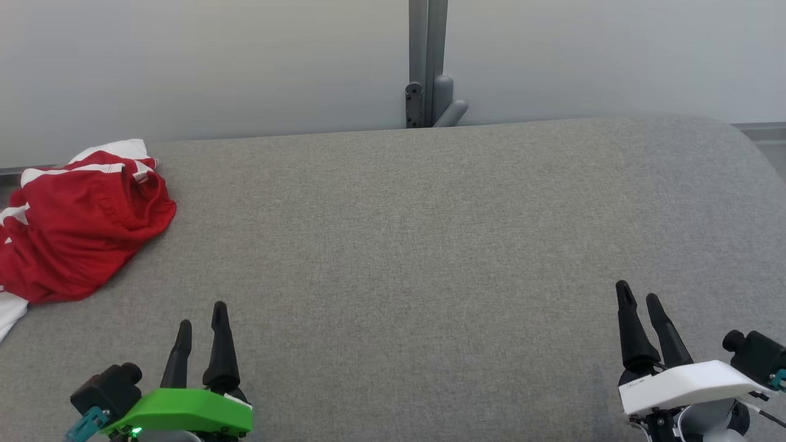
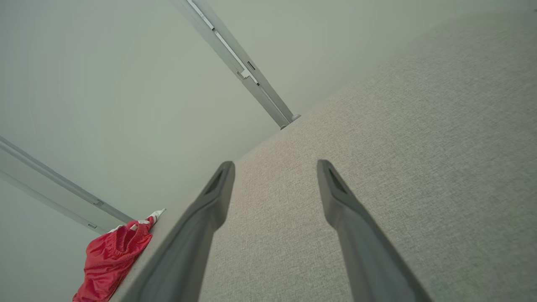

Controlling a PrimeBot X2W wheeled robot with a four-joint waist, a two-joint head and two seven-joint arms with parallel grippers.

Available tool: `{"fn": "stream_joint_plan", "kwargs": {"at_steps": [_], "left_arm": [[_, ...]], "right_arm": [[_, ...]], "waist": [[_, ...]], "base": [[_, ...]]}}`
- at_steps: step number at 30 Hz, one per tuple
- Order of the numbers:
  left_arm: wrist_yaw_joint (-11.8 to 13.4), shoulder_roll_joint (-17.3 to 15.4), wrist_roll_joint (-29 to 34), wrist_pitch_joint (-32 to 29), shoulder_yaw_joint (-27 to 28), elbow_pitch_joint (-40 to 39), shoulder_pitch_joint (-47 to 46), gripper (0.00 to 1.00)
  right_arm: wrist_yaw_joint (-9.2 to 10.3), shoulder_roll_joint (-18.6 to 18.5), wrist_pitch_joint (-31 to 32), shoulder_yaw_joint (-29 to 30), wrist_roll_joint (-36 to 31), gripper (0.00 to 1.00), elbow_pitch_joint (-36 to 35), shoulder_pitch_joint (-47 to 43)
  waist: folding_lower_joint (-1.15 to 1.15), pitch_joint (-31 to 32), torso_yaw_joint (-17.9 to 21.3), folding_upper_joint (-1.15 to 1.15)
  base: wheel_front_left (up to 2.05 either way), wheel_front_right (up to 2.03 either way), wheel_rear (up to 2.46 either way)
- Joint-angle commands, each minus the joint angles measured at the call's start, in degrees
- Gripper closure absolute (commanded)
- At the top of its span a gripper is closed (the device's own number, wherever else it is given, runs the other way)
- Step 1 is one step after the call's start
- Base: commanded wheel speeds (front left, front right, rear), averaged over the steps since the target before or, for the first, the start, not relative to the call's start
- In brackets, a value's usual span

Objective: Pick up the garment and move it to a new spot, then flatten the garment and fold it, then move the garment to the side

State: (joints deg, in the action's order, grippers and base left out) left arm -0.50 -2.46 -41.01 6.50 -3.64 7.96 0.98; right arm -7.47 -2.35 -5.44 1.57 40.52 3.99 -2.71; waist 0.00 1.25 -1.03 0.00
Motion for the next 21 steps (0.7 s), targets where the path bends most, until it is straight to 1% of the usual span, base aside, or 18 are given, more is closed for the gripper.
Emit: {"fn": "stream_joint_plan", "kwargs": {"at_steps": [1, 10, 21], "left_arm": [[0.21, -0.37, 2.5, 0.61, -0.09, -0.62, 0.19, 0.0], [0.42, -0.41, 8.75, 1.96, -0.45, 0.78, 0.74, 0.0], [0.89, -0.46, 14.19, 3.51, -0.36, 1.21, 1.29, 0.0]], "right_arm": [[-0.02, -0.41, -0.75, -0.29, -2.28, 0.0, -0.86, -0.04], [-0.02, -0.46, -2.31, -1.2, -8.78, 0.0, -0.8, -0.47], [-0.03, -0.5, -4.02, -1.97, -16.07, 0.0, -1.58, -0.88]], "waist": [[0.0, 0.05, -0.1, 0.0], [0.0, 0.24, -0.43, 0.0], [0.0, 0.51, -0.6, 0.0]], "base": [[0.0, 0.0, 0.0], [0.0, 0.0, 0.0], [0.0, 0.0, 0.0]]}}
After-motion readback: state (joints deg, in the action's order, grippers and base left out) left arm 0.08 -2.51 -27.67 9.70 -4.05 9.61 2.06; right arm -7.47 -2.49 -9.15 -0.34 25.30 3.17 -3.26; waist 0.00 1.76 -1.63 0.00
